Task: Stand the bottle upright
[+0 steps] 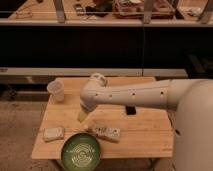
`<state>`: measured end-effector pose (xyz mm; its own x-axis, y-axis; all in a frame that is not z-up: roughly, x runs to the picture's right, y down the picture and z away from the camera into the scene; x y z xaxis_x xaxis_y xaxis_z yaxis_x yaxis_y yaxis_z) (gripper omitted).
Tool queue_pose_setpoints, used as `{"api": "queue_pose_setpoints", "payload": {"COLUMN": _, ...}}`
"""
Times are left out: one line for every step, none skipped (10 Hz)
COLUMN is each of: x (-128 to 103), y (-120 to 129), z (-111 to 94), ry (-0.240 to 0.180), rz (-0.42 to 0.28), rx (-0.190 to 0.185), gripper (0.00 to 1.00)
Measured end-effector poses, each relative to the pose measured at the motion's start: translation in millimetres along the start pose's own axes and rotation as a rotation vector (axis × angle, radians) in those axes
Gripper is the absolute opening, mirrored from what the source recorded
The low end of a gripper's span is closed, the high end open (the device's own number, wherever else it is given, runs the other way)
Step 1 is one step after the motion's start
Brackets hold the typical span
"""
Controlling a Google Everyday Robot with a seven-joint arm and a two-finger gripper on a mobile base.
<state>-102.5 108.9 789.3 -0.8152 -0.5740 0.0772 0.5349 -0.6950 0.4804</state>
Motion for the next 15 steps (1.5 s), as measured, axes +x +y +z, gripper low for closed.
{"api": "queue_pose_setpoints", "payload": {"x": 2, "y": -3, "z": 8, "ry": -0.009, "rz": -0.01, "rx": 0.006, "gripper": 0.8}}
{"api": "queue_pose_setpoints", "payload": {"x": 6, "y": -10, "z": 19, "ry": -0.013, "rz": -0.018, "rx": 0.019, "gripper": 0.8}}
{"api": "queue_pose_setpoints", "payload": {"x": 7, "y": -12, "z": 24, "ry": -0.015, "rz": -0.016, "rx": 0.022, "gripper": 0.8}}
{"api": "queue_pose_setpoints", "payload": {"x": 8, "y": -15, "z": 29, "ry": -0.016, "rz": -0.014, "rx": 0.026, "gripper": 0.8}}
{"api": "queue_pose_setpoints", "payload": {"x": 9, "y": -17, "z": 33, "ry": -0.017, "rz": -0.015, "rx": 0.03, "gripper": 0.8}}
{"api": "queue_pose_setpoints", "payload": {"x": 8, "y": -18, "z": 35, "ry": -0.019, "rz": -0.018, "rx": 0.03, "gripper": 0.8}}
{"api": "queue_pose_setpoints", "payload": {"x": 6, "y": -20, "z": 38, "ry": -0.024, "rz": -0.024, "rx": 0.027, "gripper": 0.8}}
{"api": "queue_pose_setpoints", "payload": {"x": 4, "y": -24, "z": 41, "ry": -0.03, "rz": -0.034, "rx": 0.024, "gripper": 0.8}}
{"api": "queue_pose_setpoints", "payload": {"x": 3, "y": -27, "z": 44, "ry": -0.034, "rz": -0.041, "rx": 0.019, "gripper": 0.8}}
{"api": "queue_pose_setpoints", "payload": {"x": 1, "y": -29, "z": 46, "ry": -0.036, "rz": -0.046, "rx": 0.014, "gripper": 0.8}}
{"api": "queue_pose_setpoints", "payload": {"x": 0, "y": -32, "z": 48, "ry": -0.038, "rz": -0.047, "rx": 0.012, "gripper": 0.8}}
{"api": "queue_pose_setpoints", "payload": {"x": -3, "y": -36, "z": 51, "ry": -0.041, "rz": -0.048, "rx": 0.016, "gripper": 0.8}}
{"api": "queue_pose_setpoints", "payload": {"x": -5, "y": -39, "z": 54, "ry": -0.045, "rz": -0.054, "rx": 0.016, "gripper": 0.8}}
{"api": "queue_pose_setpoints", "payload": {"x": -8, "y": -41, "z": 56, "ry": -0.049, "rz": -0.06, "rx": 0.011, "gripper": 0.8}}
{"api": "queue_pose_setpoints", "payload": {"x": -8, "y": -41, "z": 58, "ry": -0.05, "rz": -0.061, "rx": 0.006, "gripper": 0.8}}
